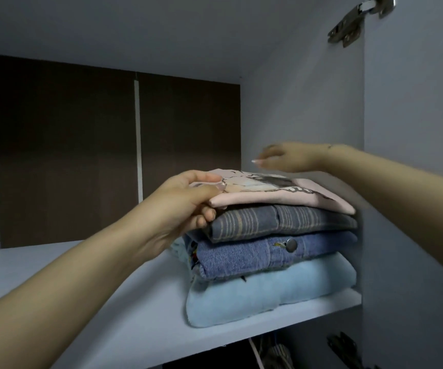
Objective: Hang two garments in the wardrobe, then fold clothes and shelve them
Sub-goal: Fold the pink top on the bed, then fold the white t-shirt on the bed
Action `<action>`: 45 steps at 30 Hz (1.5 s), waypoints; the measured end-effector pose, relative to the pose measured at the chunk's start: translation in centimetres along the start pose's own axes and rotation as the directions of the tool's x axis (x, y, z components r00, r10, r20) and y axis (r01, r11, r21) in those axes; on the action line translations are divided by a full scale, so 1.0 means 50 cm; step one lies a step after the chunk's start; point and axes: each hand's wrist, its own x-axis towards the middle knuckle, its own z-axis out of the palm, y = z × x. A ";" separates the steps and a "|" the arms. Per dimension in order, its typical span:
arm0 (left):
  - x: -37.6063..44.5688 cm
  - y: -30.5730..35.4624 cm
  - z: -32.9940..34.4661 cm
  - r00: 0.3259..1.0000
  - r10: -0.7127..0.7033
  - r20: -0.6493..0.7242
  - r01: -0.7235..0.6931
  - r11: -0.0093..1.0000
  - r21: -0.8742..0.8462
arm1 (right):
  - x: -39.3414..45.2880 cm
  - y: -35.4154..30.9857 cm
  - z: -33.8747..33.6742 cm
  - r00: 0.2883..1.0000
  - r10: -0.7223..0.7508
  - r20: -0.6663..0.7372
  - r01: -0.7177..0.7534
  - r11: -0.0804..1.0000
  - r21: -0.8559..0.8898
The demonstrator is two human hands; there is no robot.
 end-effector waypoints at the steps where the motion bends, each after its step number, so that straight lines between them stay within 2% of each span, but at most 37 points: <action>1: -0.001 0.001 0.004 1.000 0.007 -0.008 -0.007 1.000 -0.002 | 0.008 -0.024 0.008 0.993 -0.055 0.101 0.047 0.996 0.077; 3: -0.006 -0.006 0.009 1.000 0.007 -0.024 -0.007 1.000 0.008 | 0.029 -0.055 0.054 0.948 -0.162 0.275 0.156 0.987 0.045; 4: -0.008 -0.013 0.008 0.999 0.007 -0.032 -0.007 1.000 0.014 | 0.040 -0.058 0.083 0.930 -0.191 0.315 0.195 0.981 0.018; 6: -0.013 -0.029 0.003 0.999 0.006 -0.038 -0.006 1.000 0.018 | 0.050 -0.056 0.123 0.918 -0.199 0.344 0.187 0.980 0.069; 10: -0.018 -0.050 0.000 0.999 0.021 -0.048 -0.020 1.000 0.020 | 0.052 -0.054 0.141 0.920 -0.163 0.357 0.115 0.982 0.153; 14: -0.023 -0.046 0.001 0.996 0.045 -0.076 -0.041 0.998 0.057 | 0.032 -0.072 0.115 0.925 -0.142 0.352 0.122 0.989 0.081; 18: -0.061 -0.044 -0.010 0.993 0.104 -0.057 -0.098 0.990 0.099 | -0.052 -0.090 0.067 0.914 -0.097 0.395 -0.028 0.954 0.299; 19: -0.074 -0.046 -0.014 0.989 0.138 -0.050 -0.132 0.985 0.107 | -0.086 -0.092 0.060 0.929 -0.090 0.359 -0.026 0.952 0.306; 21: -0.104 -0.051 -0.021 0.973 0.229 -0.033 -0.219 0.959 0.177 | -0.160 -0.097 0.058 0.977 -0.067 0.200 0.008 0.959 0.283; 23: -0.141 -0.063 -0.023 0.916 0.401 -0.009 -0.369 0.851 0.373 | -0.240 -0.105 0.073 0.999 -0.040 0.004 0.037 0.966 0.257; 25: -0.190 -0.086 -0.012 0.796 0.590 0.136 -0.524 0.559 0.643 | -0.323 -0.117 0.100 0.983 -0.018 -0.185 0.056 0.978 0.202; 27: -0.245 -0.118 0.012 0.711 0.618 0.337 -0.599 0.280 0.750 | -0.407 -0.130 0.140 0.951 0.078 -0.299 -0.041 0.991 0.126; 29: -0.297 -0.155 0.038 0.691 0.584 0.426 -0.616 0.167 0.770 | -0.497 -0.146 0.184 0.901 0.195 -0.388 -0.176 0.981 0.083; 32: -0.352 -0.201 0.083 0.704 0.531 0.472 -0.637 0.178 0.750 | -0.651 -0.172 0.238 0.836 0.310 -0.453 -0.315 0.947 0.067; 36: -0.427 -0.251 0.180 0.689 0.460 0.560 -0.699 0.218 0.681 | -0.862 -0.199 0.280 0.791 0.417 -0.448 -0.526 0.837 -0.150; 41: -0.570 -0.284 0.324 0.603 0.436 0.668 -0.797 0.307 0.520 | -1.111 -0.234 0.297 0.676 0.633 -0.376 -0.731 0.640 -0.237; 45: -0.714 -0.297 0.453 0.500 0.410 0.763 -0.858 0.352 0.374 | -1.319 -0.259 0.296 0.511 0.763 -0.396 -0.860 0.458 -0.225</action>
